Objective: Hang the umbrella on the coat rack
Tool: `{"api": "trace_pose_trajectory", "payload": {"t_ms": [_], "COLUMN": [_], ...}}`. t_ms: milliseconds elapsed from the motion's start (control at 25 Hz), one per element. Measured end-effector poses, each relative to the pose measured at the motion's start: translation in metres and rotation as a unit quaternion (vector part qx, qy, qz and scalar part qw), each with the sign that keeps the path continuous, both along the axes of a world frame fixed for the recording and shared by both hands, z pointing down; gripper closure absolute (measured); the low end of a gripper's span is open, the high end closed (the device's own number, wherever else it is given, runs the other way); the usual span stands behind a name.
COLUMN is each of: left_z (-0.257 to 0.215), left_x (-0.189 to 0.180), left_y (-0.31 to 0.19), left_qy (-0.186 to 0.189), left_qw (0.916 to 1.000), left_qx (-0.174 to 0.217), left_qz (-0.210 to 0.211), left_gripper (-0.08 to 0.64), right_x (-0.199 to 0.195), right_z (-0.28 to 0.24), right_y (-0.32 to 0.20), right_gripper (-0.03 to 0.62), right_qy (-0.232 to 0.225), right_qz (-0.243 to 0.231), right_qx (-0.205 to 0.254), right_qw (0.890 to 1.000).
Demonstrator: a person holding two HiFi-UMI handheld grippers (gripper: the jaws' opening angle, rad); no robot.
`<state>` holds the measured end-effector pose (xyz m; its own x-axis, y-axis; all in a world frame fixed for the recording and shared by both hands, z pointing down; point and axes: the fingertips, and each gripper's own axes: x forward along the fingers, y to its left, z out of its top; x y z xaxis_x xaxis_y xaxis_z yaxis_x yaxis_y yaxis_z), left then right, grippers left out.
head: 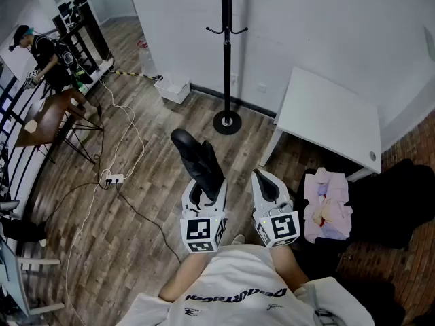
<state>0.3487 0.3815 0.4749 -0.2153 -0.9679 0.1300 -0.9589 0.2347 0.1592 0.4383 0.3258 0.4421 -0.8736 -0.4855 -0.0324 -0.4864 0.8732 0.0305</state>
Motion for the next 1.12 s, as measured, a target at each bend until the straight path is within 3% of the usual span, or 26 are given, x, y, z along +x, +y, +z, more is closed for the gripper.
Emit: {"api": "trace_pose_trajectory", "payload": {"t_ms": [640, 840, 1120], "left_z": [0.014, 0.020, 0.033], "left_x": [0.030, 0.014, -0.034], "left_y": [-0.036, -0.055, -0.096], "left_qy": [0.011, 0.020, 0.030], "left_qw": [0.9999, 0.9997, 0.9995], "left_qx": [-0.003, -0.003, 0.002], "left_qz": [0.011, 0.012, 0.011], "left_gripper": [0.310, 0.310, 0.310], "right_x": [0.021, 0.005, -0.042], "right_z": [0.006, 0.015, 0.025], "right_y": [-0.040, -0.058, -0.098], "right_gripper": [0.595, 0.595, 0.595], "right_qy": [-0.026, -0.010, -0.007], "right_qz": [-0.014, -0.015, -0.013], "right_qx": [-0.003, -0.001, 0.002], "right_qw": [1.000, 1.000, 1.000]}}
